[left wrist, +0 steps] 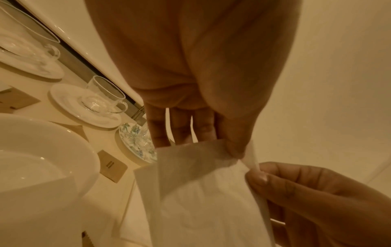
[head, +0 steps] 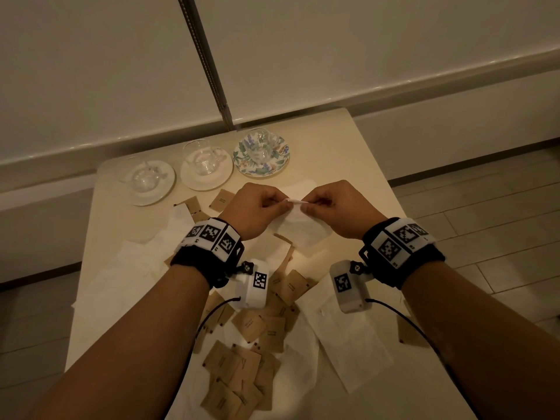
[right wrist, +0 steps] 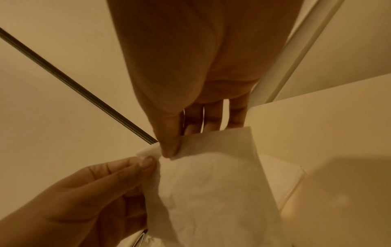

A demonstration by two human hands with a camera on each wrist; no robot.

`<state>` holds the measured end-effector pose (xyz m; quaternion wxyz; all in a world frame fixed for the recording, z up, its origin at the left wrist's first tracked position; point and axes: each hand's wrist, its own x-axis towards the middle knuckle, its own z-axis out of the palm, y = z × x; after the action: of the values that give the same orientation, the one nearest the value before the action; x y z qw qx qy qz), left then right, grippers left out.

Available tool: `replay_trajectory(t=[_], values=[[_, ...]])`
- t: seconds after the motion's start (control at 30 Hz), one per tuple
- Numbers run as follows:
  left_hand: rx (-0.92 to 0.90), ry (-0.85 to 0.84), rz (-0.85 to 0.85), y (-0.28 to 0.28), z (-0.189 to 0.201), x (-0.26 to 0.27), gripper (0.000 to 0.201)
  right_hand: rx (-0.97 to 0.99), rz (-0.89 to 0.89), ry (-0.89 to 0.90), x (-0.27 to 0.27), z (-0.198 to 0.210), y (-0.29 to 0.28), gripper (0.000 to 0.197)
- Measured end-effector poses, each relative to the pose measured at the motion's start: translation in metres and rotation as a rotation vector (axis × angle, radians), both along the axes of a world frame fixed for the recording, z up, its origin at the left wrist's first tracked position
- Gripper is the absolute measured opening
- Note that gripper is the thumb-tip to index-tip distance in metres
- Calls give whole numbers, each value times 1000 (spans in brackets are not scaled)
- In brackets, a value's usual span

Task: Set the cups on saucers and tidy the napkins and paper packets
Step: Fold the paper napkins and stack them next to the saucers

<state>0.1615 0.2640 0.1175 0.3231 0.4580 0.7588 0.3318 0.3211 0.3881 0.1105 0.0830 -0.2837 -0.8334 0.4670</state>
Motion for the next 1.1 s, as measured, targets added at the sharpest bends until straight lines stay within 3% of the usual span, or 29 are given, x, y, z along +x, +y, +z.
replay_trajectory(t=[0.3,0.43,0.53,0.67,0.9,1.1], values=[[-44,-126,14,-2,1,-5,11,-41,-36,6,1,-1,3,8],[-110,-77,33,-6,-5,-8,14,-77,-90,32,4,0,7,6],[-30,-100,102,-6,-4,-5,13,-118,-122,39,5,-1,8,6],[60,-144,140,-4,-3,-6,26,-183,-147,77,5,-2,6,6],[112,-195,159,-2,-2,-9,39,-132,-183,115,4,-2,6,24],[158,-279,324,3,-8,-3,26,-239,-296,206,7,-1,10,13]])
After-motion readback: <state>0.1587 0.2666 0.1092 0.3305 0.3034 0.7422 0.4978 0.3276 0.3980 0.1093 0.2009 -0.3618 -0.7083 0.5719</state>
